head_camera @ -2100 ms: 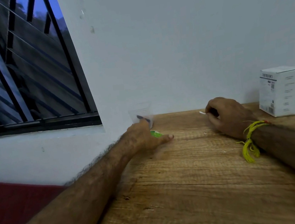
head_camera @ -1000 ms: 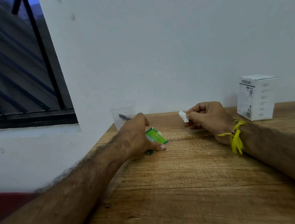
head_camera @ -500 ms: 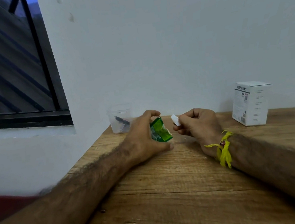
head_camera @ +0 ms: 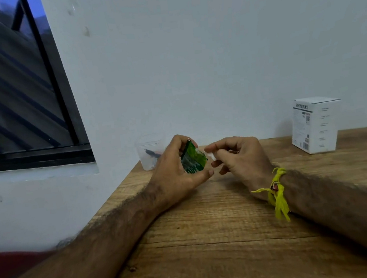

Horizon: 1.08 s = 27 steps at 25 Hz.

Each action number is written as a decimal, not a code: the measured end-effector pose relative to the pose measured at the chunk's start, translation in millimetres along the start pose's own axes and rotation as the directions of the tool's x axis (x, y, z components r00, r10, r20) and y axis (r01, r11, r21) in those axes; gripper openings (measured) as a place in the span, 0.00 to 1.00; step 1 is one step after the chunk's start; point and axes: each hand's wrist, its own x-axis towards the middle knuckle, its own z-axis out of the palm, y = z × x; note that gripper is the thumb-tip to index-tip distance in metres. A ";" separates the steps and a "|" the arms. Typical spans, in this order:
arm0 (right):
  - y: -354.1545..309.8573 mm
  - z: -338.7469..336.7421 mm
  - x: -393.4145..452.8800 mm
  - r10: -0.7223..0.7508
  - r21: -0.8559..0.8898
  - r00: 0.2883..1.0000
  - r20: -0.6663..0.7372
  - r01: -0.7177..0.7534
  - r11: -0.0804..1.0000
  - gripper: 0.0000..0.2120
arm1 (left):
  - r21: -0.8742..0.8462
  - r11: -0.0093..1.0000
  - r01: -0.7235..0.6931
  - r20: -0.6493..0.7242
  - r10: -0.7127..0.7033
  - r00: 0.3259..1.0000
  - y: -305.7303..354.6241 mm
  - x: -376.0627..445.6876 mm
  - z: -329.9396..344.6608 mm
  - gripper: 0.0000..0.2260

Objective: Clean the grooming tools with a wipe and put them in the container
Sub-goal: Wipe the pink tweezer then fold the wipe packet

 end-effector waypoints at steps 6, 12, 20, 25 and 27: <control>-4.8 -0.1 -3.7 -0.022 -0.032 0.989 0.145 0.027 0.999 0.08 | 0.111 0.993 -0.033 0.032 0.030 0.999 -6.4 1.9 2.2 0.25; -6.5 -0.9 -5.2 -0.094 -0.123 0.987 0.127 0.110 0.986 0.06 | 0.190 0.977 -0.097 0.042 0.090 0.995 -17.1 5.8 1.4 0.25; -5.5 -0.2 -6.6 -0.244 -0.220 0.954 0.172 0.279 0.935 0.04 | 0.229 0.965 -0.126 0.094 0.107 0.990 -18.5 6.9 3.5 0.22; -4.1 1.1 -9.4 -0.386 -0.493 0.894 0.228 0.448 0.746 0.05 | 0.235 0.960 -0.154 0.139 0.123 0.983 -13.9 4.7 3.7 0.21; -3.4 1.2 -8.2 -0.336 -0.604 0.908 0.251 0.417 0.679 0.05 | 0.245 0.957 -0.154 0.177 0.112 0.978 -12.4 4.1 4.3 0.22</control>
